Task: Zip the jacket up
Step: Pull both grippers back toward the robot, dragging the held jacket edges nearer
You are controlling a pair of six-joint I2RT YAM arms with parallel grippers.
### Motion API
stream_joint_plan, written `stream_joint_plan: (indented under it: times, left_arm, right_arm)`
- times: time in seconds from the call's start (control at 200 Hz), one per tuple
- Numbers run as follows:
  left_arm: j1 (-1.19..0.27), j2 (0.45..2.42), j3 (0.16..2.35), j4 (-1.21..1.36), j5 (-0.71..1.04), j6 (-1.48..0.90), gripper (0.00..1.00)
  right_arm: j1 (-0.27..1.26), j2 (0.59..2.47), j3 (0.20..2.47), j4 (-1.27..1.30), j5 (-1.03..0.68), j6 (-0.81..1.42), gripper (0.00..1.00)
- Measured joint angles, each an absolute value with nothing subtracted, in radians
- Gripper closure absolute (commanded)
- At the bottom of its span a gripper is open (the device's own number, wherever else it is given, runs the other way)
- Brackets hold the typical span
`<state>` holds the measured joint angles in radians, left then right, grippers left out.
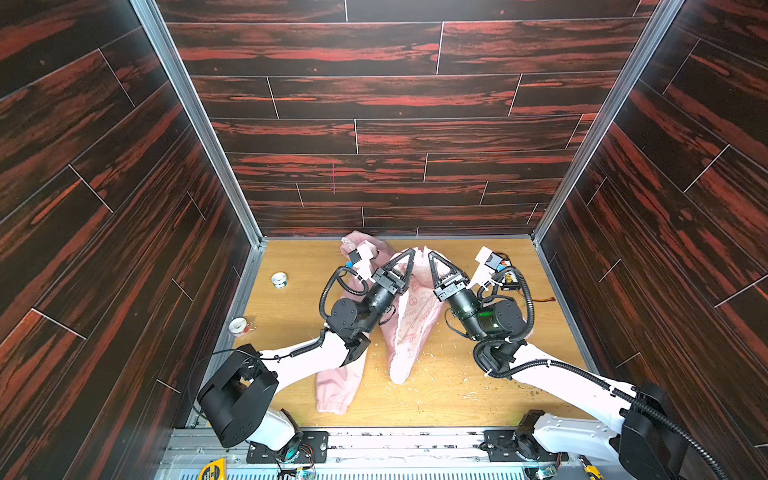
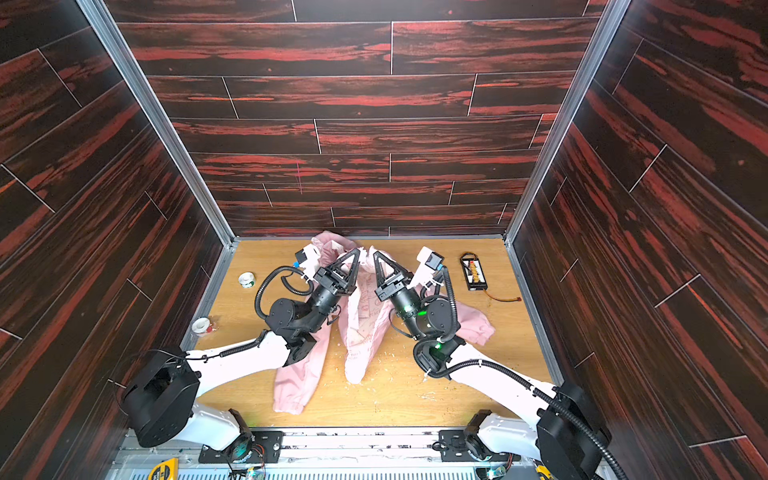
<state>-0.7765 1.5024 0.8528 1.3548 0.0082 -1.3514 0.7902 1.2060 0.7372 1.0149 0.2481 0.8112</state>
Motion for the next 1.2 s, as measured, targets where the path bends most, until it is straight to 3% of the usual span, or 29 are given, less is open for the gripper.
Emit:
stream_joint_plan:
  times: [0.626, 1.197]
  left_arm:
    - [-0.718, 1.623, 1.007, 1.354, 0.130, -1.382, 1.00]
    - [-0.712, 1.700, 1.090, 1.354, 0.184, -1.404, 1.00]
  right_arm:
    - [0.655, 1.364, 0.762, 1.344, 0.134, 0.874, 1.00]
    - [0.640, 1.372, 0.811, 1.296, 0.226, 0.947, 1.00]
